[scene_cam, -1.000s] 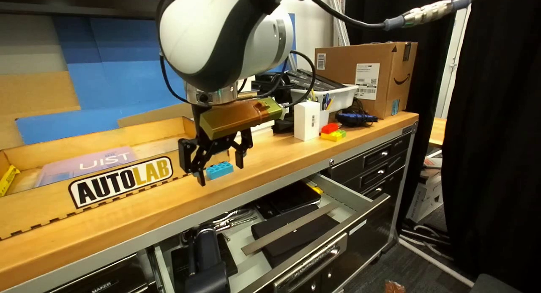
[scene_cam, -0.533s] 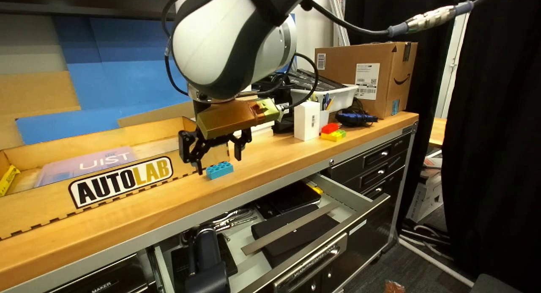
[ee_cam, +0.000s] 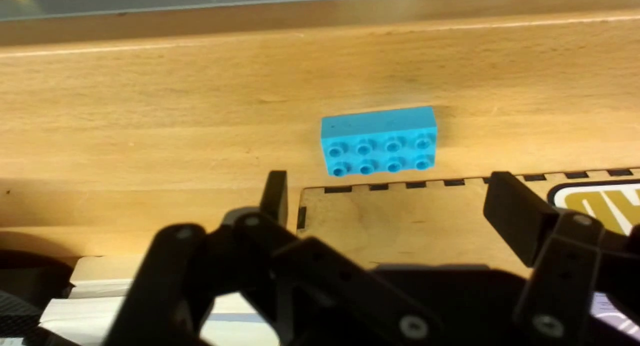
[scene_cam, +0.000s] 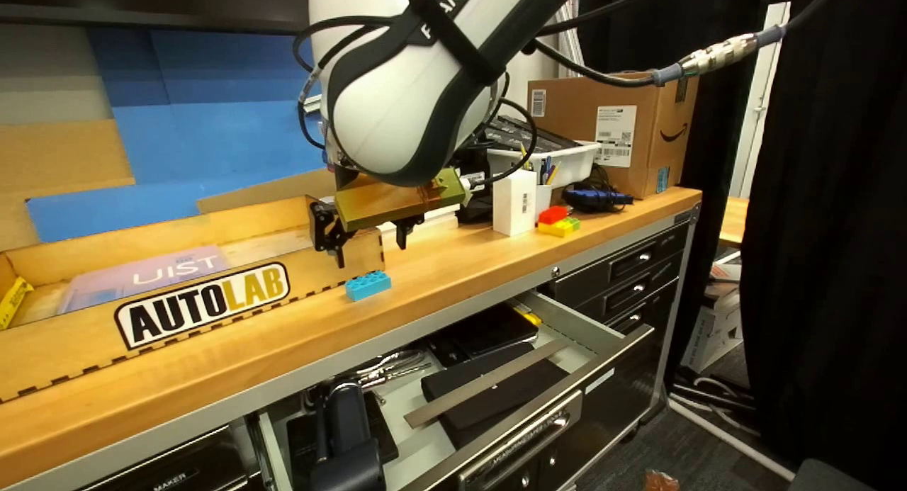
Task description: Put the blue object inside the drawer.
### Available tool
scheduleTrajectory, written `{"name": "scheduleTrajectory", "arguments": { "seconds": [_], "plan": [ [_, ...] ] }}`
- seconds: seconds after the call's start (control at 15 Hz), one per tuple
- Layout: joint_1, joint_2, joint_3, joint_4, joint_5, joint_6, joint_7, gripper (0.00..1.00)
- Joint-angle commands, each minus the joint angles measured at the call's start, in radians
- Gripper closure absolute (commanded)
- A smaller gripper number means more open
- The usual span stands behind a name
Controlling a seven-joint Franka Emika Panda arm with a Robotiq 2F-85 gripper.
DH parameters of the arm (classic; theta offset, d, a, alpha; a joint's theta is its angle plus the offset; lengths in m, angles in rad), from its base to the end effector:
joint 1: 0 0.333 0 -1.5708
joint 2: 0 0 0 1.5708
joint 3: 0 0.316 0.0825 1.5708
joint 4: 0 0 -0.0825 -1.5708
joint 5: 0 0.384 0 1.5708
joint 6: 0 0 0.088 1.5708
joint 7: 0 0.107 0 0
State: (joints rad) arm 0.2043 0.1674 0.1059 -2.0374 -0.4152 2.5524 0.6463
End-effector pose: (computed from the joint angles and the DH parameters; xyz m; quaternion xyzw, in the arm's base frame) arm 0.5805 0.1897 0.3989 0.9760 -0.0168 0.2134 0.0405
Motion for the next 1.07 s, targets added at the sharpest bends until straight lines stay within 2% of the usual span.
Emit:
{"name": "scheduleTrajectory", "arguments": {
  "seconds": [0.0,0.2,0.27,1.0],
  "plan": [
    [0.030,0.029,-0.010,0.043,-0.002,-0.028,0.021,0.00],
    [0.050,0.037,-0.017,0.046,-0.017,-0.036,0.074,0.00],
    [0.035,0.020,-0.014,0.007,0.006,-0.014,0.024,0.00],
    [0.038,0.024,-0.018,0.001,0.006,-0.015,0.028,0.00]
  ]
}}
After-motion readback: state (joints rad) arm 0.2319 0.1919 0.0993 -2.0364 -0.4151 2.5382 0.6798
